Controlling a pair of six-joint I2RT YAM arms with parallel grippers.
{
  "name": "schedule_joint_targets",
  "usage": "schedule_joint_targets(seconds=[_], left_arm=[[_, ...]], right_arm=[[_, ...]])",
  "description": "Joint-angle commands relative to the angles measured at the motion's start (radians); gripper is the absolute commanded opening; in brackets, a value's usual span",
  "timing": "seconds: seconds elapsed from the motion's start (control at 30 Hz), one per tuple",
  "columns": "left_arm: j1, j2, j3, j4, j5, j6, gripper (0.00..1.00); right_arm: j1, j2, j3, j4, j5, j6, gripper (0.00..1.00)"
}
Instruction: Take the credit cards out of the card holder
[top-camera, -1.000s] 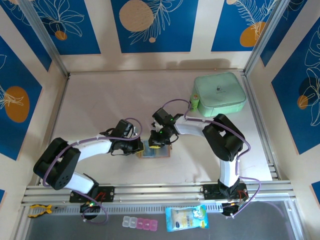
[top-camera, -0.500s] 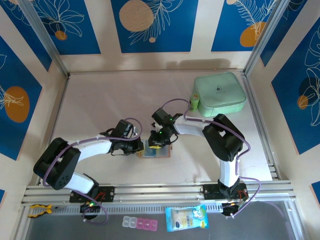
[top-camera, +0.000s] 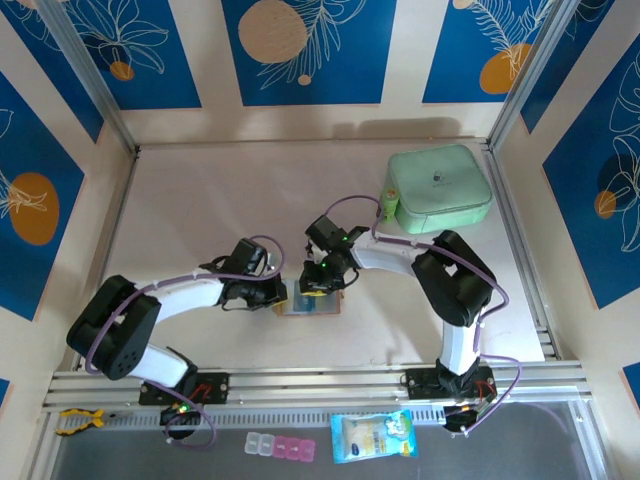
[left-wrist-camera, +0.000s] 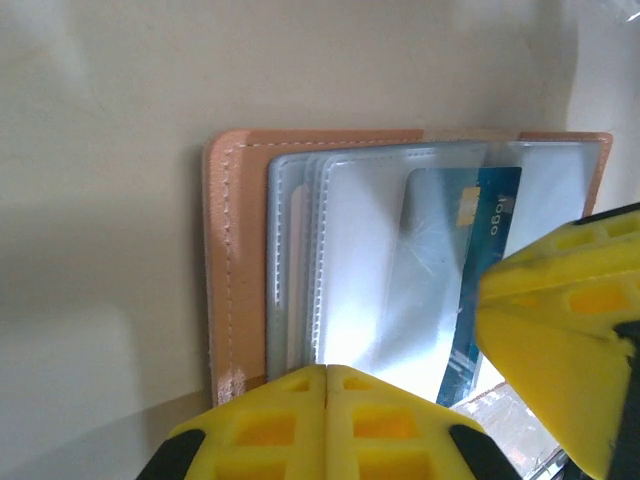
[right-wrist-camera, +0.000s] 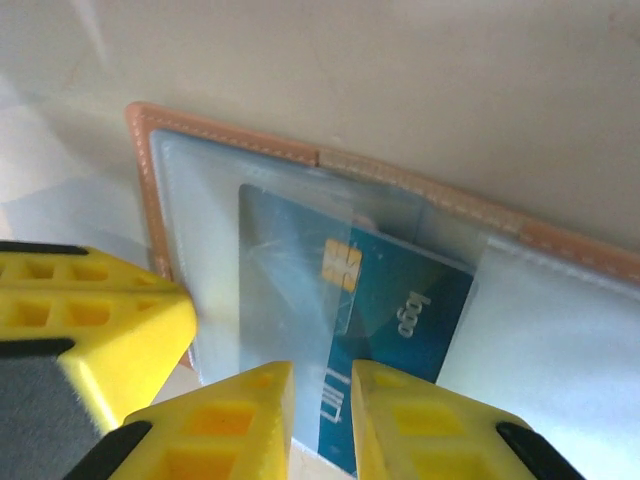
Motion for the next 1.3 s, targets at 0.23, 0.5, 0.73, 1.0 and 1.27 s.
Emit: schedule_joint_targets(seconds=[0.23,0.5,0.73,1.0,1.27], left_arm=[[-0.016,0.005,0.099,-0.07,0.031,0.034,0.06],[-0.048,0.072,0.107,-0.037,0.037,0.028,0.02],[-0.05,0.098,0.1,-0.059,0.001,0.039,0.02],[-0.05,0.107,0.08,-0.069,-0.01,0.04,0.01],[-0.051,0.116,0.086,-0.074,-0.01,0.043,0.01]], right_arm=[[-0.033,-0.086,-0.068,0.012,-0.026,0.019,0.23],[-0.042,-0.063,-0.082,0.017,-0.031,0.018,0.27],[-0.041,-0.026,-0.094,0.057,-0.058,0.027,0.27],[-0.043,0.005,-0.104,0.081,-0.071,0.033,0.27],[-0.046,-0.003,-0.115,0.13,-0.111,0.047,0.26]])
